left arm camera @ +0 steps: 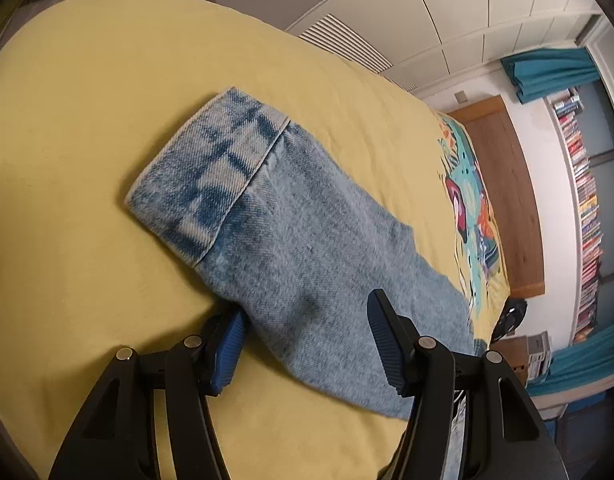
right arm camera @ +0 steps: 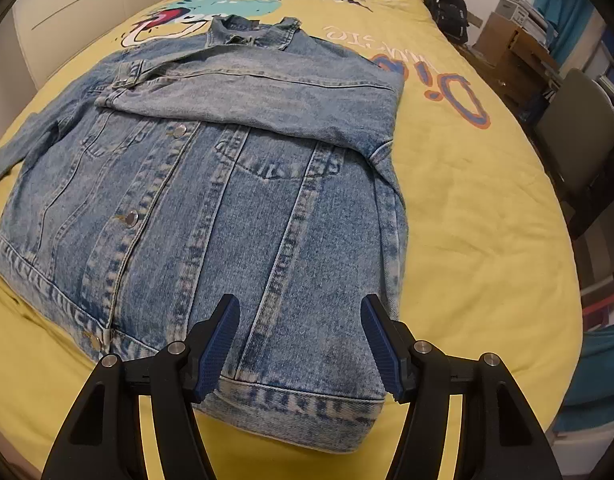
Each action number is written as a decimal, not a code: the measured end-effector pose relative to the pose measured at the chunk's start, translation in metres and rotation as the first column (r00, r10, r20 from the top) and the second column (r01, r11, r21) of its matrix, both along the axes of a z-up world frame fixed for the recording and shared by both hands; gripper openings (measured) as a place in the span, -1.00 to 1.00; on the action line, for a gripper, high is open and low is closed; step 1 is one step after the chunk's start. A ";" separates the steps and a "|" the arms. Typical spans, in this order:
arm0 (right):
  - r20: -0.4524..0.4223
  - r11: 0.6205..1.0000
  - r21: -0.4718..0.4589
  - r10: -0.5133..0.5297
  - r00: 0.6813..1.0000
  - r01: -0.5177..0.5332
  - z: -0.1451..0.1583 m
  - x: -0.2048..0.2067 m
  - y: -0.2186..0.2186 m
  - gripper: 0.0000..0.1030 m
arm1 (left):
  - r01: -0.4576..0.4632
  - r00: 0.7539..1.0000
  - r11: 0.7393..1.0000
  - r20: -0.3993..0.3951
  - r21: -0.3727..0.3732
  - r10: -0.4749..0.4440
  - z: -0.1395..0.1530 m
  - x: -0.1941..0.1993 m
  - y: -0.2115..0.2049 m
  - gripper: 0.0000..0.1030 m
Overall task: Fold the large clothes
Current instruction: 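Grasp the other sleeve cuff with the left tool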
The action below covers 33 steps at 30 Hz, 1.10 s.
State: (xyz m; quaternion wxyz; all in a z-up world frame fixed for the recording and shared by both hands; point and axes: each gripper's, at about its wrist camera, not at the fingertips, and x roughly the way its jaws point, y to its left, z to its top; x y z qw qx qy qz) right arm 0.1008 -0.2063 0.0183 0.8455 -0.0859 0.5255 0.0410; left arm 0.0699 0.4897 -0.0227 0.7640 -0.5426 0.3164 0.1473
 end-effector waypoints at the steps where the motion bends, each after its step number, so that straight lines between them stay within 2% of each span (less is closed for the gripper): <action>1: -0.003 1.000 0.001 -0.002 1.000 0.002 -0.001 0.000 -0.001 0.25 | -0.009 1.000 1.000 0.005 -0.009 0.009 -0.001 -0.001 0.002 0.00; 5: -0.009 1.000 0.001 -0.005 1.000 0.005 -0.004 -0.001 -0.003 0.25 | -0.052 0.998 0.997 0.021 -0.059 0.054 -0.004 -0.008 0.013 -0.13; 9: -0.012 1.000 0.010 -0.012 1.000 0.012 -0.007 -0.001 -0.006 0.25 | -0.066 0.998 0.995 0.009 -0.074 0.067 -0.005 -0.016 0.023 -0.24; 14: -0.019 1.000 0.019 0.002 1.000 -0.002 -0.013 -0.001 -0.002 0.25 | -0.062 0.998 0.997 -0.023 -0.055 0.060 0.000 -0.018 0.027 -0.34; 25: -0.022 0.999 0.041 0.014 1.000 -0.013 -0.020 -0.002 -0.003 0.25 | -0.068 0.995 0.998 -0.069 -0.012 0.067 0.006 -0.016 0.022 -0.78; 33: -0.030 0.999 0.053 0.001 1.000 0.001 -0.026 -0.002 -0.009 0.25 | -0.054 0.996 0.998 -0.076 0.027 0.056 0.015 0.010 0.008 -0.88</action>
